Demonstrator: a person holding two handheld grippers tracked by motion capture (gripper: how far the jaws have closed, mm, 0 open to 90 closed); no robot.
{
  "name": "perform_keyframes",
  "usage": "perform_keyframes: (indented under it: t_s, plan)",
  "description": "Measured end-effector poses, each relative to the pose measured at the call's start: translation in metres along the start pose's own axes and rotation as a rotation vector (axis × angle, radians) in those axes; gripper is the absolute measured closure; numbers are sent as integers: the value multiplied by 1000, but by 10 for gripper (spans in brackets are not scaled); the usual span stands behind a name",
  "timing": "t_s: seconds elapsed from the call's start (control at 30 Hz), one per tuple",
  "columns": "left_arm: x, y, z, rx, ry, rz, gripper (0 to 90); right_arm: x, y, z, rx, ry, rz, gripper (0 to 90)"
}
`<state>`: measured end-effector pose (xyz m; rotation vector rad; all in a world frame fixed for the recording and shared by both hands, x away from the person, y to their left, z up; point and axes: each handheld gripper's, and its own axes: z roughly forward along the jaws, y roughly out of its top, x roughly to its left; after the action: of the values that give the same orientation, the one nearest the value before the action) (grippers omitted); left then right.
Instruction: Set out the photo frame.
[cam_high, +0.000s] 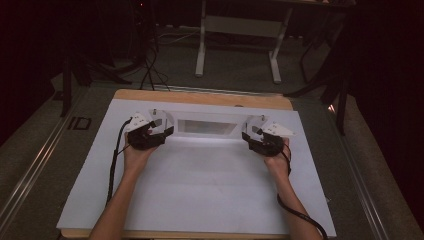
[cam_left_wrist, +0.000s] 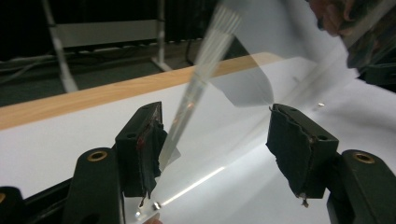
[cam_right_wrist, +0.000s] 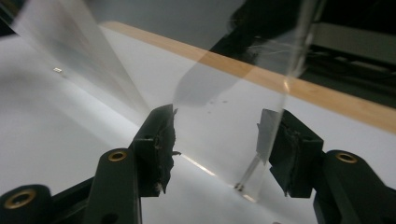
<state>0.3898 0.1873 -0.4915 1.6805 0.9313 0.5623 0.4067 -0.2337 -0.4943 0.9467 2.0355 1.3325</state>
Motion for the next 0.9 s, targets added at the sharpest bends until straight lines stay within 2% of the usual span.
perform_keyframes:
  t_s: [0.07, 0.13, 0.3, 0.4, 0.53, 0.73, 0.8, 0.9]
  plan:
    - [0, 3, 3, 7, 21, 5, 365, 4, 3, 3, 14, -45, -52, 457]
    - [1, 6, 6, 14, 31, -1, 365, 5, 6, 6, 24, -67, -67, 458]
    - [0, 10, 8, 26, 46, 0, 365, 3, 9, 8, 34, -67, -62, 459]
    - [-4, 11, 6, 41, 56, 15, 364, 4, 9, 5, 43, -66, -69, 461]
    - [-9, 15, 1, 52, 70, 24, 369, 7, 11, -3, 46, -43, -58, 460]
    - [-15, 17, -5, 56, 72, 17, 391, 9, 13, -11, 51, -26, -28, 451]
    - [-19, 20, -9, 53, 72, 9, 392, 8, 9, -12, 61, -14, 4, 451]
    - [-21, 20, -11, 67, 67, -5, 392, 9, 10, -14, 73, -15, 9, 450]
